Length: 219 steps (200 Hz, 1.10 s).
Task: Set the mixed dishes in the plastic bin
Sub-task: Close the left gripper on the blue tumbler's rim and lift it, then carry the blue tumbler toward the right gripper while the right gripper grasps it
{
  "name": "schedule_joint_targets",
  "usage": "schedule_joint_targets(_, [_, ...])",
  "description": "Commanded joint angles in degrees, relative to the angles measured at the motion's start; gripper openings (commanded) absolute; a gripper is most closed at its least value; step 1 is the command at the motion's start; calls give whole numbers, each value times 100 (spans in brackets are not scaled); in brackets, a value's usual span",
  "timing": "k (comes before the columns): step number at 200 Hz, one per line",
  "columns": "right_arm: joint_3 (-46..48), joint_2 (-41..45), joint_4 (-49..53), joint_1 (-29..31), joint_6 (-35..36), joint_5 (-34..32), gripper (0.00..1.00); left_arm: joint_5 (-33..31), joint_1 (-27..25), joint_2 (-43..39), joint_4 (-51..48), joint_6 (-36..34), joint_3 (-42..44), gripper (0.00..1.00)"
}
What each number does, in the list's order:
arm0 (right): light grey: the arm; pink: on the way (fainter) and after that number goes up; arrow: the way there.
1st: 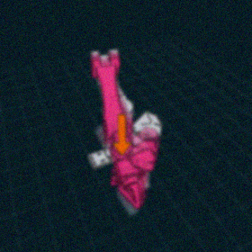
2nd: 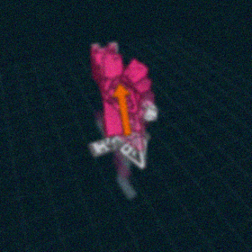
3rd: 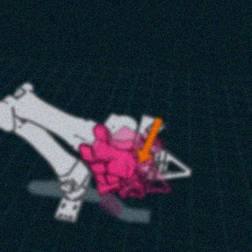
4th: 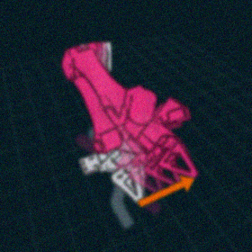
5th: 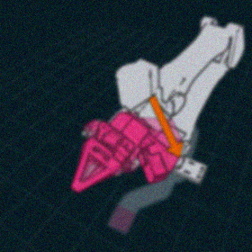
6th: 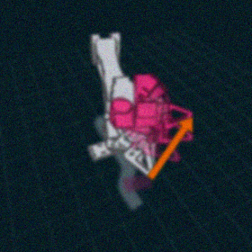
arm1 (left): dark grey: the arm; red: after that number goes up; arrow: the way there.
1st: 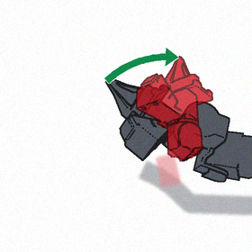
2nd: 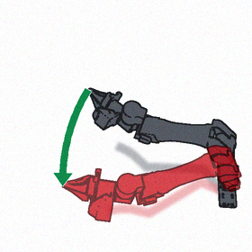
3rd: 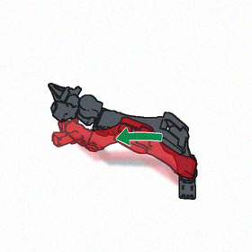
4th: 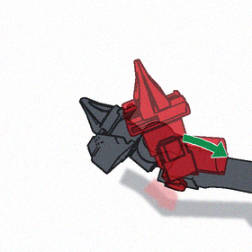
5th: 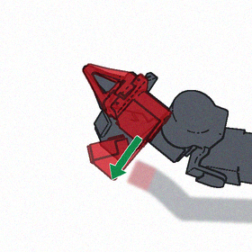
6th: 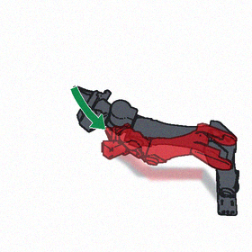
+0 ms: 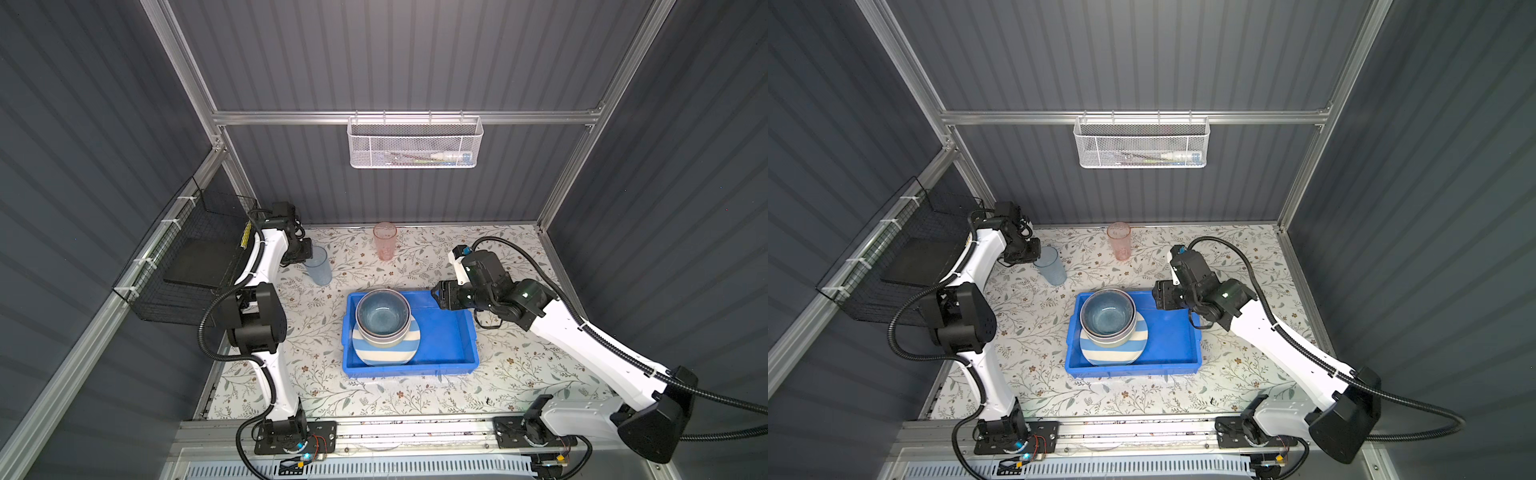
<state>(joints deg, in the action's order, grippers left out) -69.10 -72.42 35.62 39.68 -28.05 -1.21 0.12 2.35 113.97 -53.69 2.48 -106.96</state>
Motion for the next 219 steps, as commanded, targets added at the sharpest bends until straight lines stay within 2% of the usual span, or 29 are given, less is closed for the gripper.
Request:
schedule_joint_targets(1, [-54,53,19,-21,6,77,67,215,11,-515,-160,171,29,0])
schedule_joint_targets(38, [-238,-17,-9,-21,66,246,67,119,-239,-1091,-268,283,35,0])
schedule_joint_targets(69, [-429,-76,-122,-17,94,396,64,-375,-864,-1560,-405,389,-163,0])
schedule_joint_targets(83, [-625,-145,-105,-13,125,471,63,-494,-1114,-1701,-760,481,-377,0])
schedule_joint_targets(120, [-1072,-246,3,31,151,467,61,-377,-1515,-2144,-828,865,-580,0])
schedule_joint_targets(158, [-1469,-288,44,75,134,549,57,-376,-2337,-2336,-659,1126,-572,0])
schedule_joint_targets(219, [-2125,-539,277,128,152,463,53,-1016,-3781,-2055,-304,1438,-507,0])
